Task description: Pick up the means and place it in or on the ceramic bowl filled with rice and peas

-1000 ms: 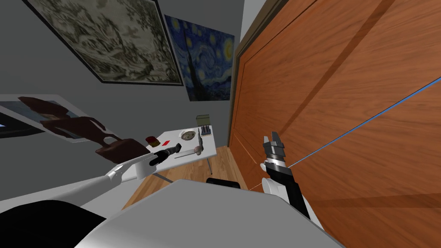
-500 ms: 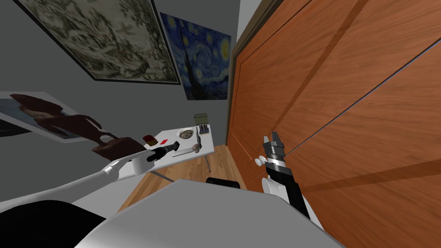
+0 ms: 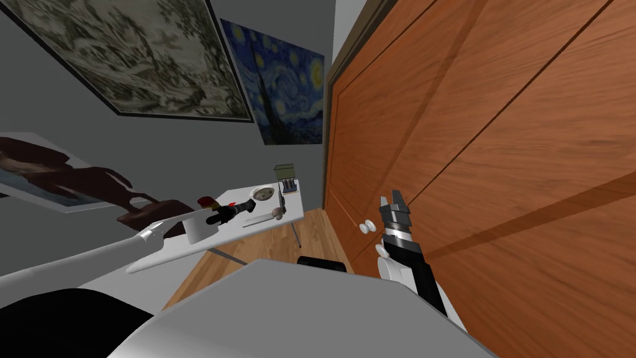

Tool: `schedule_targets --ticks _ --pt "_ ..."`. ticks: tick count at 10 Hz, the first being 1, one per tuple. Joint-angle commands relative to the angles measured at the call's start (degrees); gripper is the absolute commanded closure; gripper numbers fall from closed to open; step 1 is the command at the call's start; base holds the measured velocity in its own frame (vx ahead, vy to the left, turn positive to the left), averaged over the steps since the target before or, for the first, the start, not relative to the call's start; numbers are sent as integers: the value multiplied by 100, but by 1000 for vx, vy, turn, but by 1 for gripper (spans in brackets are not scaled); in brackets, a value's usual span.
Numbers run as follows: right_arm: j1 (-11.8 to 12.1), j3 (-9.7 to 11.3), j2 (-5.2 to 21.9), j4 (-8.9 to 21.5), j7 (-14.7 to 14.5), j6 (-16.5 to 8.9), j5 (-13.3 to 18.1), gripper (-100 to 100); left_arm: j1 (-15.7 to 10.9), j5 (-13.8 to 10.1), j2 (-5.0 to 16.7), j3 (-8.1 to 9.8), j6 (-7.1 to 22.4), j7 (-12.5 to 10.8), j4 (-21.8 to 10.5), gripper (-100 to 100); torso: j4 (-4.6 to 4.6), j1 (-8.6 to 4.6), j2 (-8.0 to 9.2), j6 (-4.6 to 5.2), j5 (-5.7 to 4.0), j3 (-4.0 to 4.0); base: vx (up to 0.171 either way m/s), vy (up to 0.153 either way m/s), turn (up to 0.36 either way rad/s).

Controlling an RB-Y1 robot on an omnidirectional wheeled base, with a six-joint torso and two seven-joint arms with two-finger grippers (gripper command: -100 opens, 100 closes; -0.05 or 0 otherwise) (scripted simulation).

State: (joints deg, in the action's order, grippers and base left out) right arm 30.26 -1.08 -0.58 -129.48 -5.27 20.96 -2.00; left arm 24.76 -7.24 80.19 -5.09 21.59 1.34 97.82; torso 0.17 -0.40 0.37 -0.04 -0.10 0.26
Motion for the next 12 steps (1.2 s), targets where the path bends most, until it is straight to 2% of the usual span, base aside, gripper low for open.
schedule_targets --ticks 1,5,8,10,12 --pt "0 0 0 0 0 0 0 0 -59 -254 183 52 -51 -64 -107 100 0 0 0 0 0 0 -37 -54 -80" --pt "0 0 0 0 0 0 0 0 -55 -817 641 275 -67 -240 -183 100 1 6 -1 -1 2 0 -28 -49 -82" --pt "0 0 0 0 0 0 0 0 -58 -1153 919 398 -69 -352 -221 100 1 10 -1 0 2 1 -22 -33 -74" --pt "0 -1 0 0 0 0 0 0 -57 -1330 1074 443 -63 -408 -245 100 1 13 0 -1 2 1 -23 -23 -61" --pt "0 -1 1 0 0 0 0 0 -29 -1613 1363 430 -35 -464 -310 100 1 22 -1 2 1 1 -21 15 -144"
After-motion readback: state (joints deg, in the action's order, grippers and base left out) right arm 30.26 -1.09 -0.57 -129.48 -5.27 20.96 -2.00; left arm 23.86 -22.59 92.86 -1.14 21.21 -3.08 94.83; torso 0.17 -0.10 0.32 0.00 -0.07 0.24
